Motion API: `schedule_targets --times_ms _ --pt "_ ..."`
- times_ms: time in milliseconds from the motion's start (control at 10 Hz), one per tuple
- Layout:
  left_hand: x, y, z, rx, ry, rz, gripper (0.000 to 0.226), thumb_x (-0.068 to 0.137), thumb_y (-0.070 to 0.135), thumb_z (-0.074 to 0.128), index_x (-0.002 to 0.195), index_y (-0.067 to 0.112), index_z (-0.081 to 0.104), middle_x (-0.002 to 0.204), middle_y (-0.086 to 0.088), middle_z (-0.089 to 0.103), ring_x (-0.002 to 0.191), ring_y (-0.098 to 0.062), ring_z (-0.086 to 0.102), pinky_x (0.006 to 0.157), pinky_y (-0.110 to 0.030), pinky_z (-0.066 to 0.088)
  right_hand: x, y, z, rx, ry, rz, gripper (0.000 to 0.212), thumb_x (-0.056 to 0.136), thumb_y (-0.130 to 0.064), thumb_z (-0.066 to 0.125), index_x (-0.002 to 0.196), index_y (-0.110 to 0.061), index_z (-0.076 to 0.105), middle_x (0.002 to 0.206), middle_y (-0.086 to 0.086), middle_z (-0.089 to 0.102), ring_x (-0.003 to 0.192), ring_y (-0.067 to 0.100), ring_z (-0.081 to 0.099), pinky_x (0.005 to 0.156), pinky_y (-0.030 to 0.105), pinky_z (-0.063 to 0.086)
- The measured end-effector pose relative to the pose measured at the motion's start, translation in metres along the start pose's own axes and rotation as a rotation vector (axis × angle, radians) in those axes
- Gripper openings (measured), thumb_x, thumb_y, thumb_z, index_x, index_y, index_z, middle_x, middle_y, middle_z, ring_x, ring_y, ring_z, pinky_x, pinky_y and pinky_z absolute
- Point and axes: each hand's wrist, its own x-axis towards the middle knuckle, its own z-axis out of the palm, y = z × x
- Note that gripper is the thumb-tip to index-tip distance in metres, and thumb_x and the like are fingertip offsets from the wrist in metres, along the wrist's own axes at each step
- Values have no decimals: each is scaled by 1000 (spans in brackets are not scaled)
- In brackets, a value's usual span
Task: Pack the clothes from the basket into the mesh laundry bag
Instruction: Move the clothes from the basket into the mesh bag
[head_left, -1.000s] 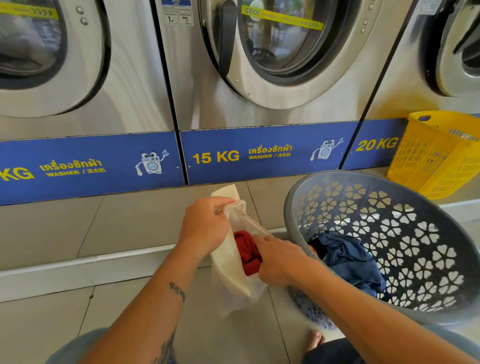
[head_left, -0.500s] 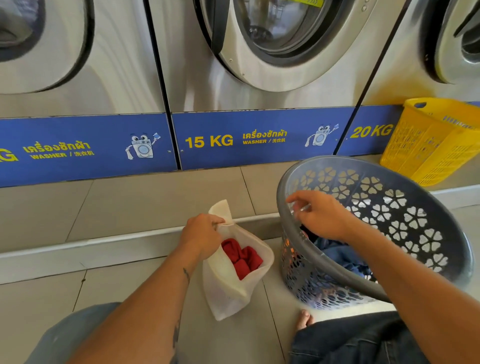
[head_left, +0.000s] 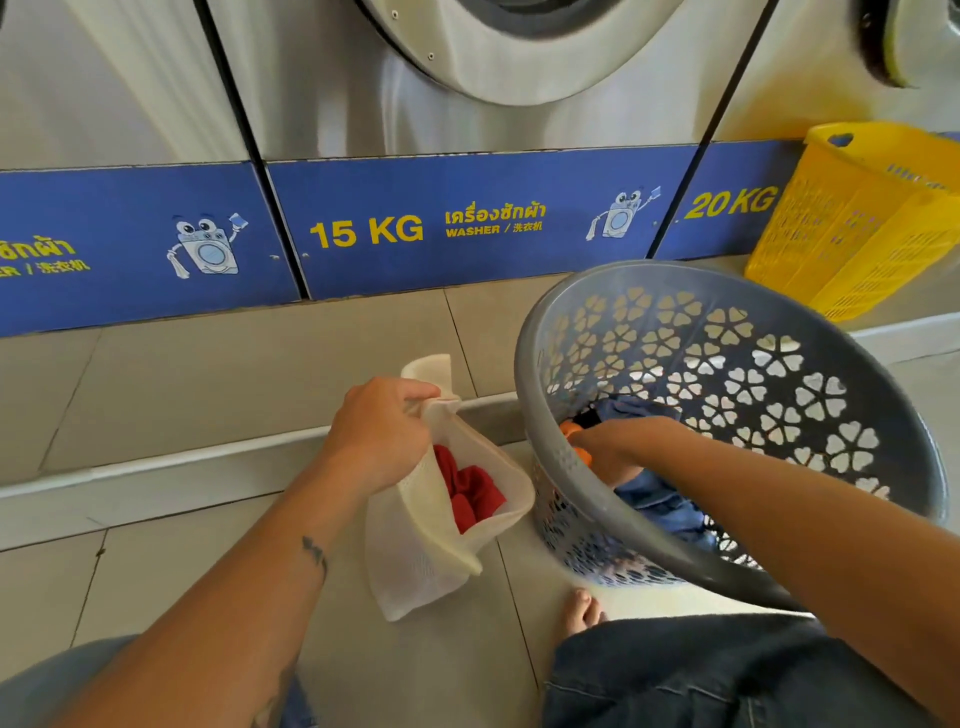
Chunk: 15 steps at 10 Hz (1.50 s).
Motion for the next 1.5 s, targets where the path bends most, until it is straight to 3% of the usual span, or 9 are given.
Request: schedule_targets --times_ms 200,300,500,600,800,900,1000,1300,1500 --pt "13 -1 19 12 -24 -36 42 88 9 56 119 34 68 130 -4 60 103 -24 60 81 -31 52 44 5 15 -30 43 14 88 83 -42 72 154 -17 26 141 11 53 118 35 56 95 44 50" --pt "19 -2 27 4 -40 -39 41 88 11 56 120 35 68 126 -4 61 87 -23 62 73 -34 55 40 -4 32 -73 -69 52 59 98 -27 60 150 -11 37 150 14 47 135 34 47 110 41 40" --pt "28 6 40 18 -71 -46 42 89 15 59 126 35 63 129 -4 56 92 -24 62 80 -34 55 23 -14 35 -262 -131 -36 62 106 -24 44 156 -2 16 162 19 24 149 35 26 116 39 27" --pt "26 10 44 45 -98 -39 46 87 13 59 126 37 62 130 -5 54 85 -28 63 78 -41 58 43 -8 53 -339 16 -64 52 96 -24 57 145 -19 43 147 13 48 133 31 47 104 38 42" --pt "22 7 39 67 -89 -39 46 87 11 58 126 35 62 132 -4 56 110 -27 58 91 -37 52 31 18 78 -364 13 133 65 89 -45 63 147 -27 42 158 13 14 146 45 7 109 66 27" --pt "21 9 37 58 -103 -29 48 82 10 56 122 34 66 121 -4 64 99 -27 63 84 -36 55 30 13 79 -359 35 137 77 93 -42 60 157 -36 17 166 12 -9 150 48 -9 108 73 21" --pt "19 11 37 47 -134 1 44 80 8 54 112 34 71 97 -1 68 75 -23 63 60 -32 51 32 13 83 -424 -31 191 82 91 -42 64 157 -33 16 166 12 -9 149 51 -4 108 73 25" --pt "19 5 32 73 -90 28 47 86 8 60 126 32 63 126 -2 61 99 -25 62 85 -39 55 28 24 50 -195 35 177 48 88 -38 60 130 -14 56 132 9 58 119 30 59 91 38 53" --pt "14 -2 20 100 -75 42 42 87 11 59 124 30 65 126 -4 64 110 -25 59 92 -37 50 3 59 21 112 147 224 27 92 -24 51 109 -8 63 103 11 64 86 28 58 71 36 49"
